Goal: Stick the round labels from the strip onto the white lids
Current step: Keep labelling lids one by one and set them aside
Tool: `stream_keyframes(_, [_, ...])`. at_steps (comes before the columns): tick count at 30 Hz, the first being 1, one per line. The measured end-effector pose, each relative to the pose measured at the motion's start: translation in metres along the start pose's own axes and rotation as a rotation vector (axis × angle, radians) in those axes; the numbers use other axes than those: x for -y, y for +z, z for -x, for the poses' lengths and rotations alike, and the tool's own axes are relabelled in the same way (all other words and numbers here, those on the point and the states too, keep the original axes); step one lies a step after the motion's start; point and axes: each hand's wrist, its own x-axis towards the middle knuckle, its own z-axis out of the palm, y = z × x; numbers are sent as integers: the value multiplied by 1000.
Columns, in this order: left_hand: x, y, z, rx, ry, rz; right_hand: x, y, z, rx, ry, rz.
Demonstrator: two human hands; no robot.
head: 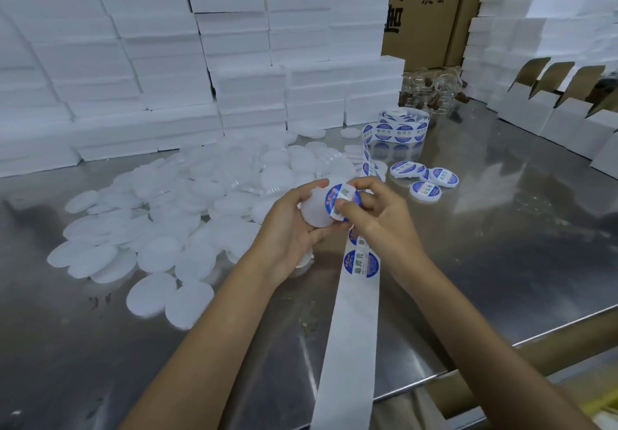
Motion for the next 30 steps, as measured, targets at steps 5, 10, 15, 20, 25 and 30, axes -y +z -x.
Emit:
stream_keyframes(5, [-2, 3, 1, -13, -15, -1, -12, 18, -3, -17, -73, 104])
stream_keyframes(10, [-1, 7, 0, -37, -27, -44, -20, 19, -5, -49, -96, 134])
stream_keyframes(15, [1, 10, 2, -45, -24, -88, -22, 17, -6, -35, -106, 134])
stream_keyframes(20, [3, 13, 2, -49, -13, -113, -25, 17, -8, -34, -133, 151])
stream_keyframes(25, [3, 15, 4, -61, -10, -124, -27, 16, -8, -40, -162, 172])
stream_keyframes(30, [4, 18, 5, -52, -22, -137, -31, 15, -9, -39, -195, 220])
